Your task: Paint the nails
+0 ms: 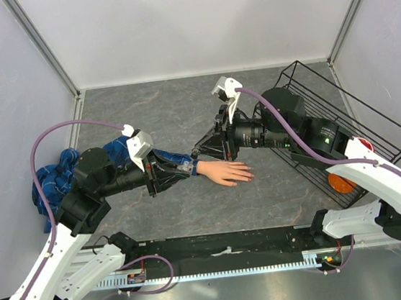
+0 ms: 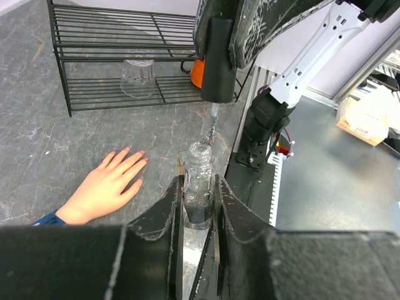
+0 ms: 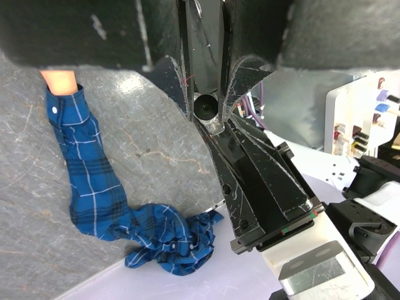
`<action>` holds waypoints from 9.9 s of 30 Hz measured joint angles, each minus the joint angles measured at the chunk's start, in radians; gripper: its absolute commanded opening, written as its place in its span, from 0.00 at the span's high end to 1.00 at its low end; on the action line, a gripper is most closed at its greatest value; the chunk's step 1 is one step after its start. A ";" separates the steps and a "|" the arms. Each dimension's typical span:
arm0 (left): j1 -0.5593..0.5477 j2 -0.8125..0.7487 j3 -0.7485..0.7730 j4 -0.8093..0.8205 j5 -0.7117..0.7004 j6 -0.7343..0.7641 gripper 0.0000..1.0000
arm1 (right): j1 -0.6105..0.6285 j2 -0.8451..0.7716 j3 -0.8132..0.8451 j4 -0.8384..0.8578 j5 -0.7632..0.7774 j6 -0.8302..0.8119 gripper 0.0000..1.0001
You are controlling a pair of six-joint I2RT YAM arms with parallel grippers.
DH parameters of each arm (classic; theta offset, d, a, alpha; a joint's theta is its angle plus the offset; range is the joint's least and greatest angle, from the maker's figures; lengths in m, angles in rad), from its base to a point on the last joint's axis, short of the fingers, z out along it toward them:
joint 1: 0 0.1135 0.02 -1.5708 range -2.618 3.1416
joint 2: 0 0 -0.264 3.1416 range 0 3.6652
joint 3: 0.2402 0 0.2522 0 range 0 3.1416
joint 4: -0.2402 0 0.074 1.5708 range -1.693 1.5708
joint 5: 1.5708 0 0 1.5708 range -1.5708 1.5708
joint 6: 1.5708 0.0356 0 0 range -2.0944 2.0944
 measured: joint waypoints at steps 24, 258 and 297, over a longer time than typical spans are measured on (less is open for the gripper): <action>0.000 -0.129 -0.003 0.034 -0.286 0.005 0.98 | -0.026 -0.300 -0.554 0.008 0.610 0.088 1.00; 0.120 0.386 -0.101 0.565 -0.043 -0.006 0.98 | -0.195 -0.100 -1.171 0.581 0.772 0.189 1.00; 0.121 0.390 -0.101 0.572 -0.042 -0.007 0.98 | -0.195 -0.098 -1.171 0.602 0.748 0.175 1.00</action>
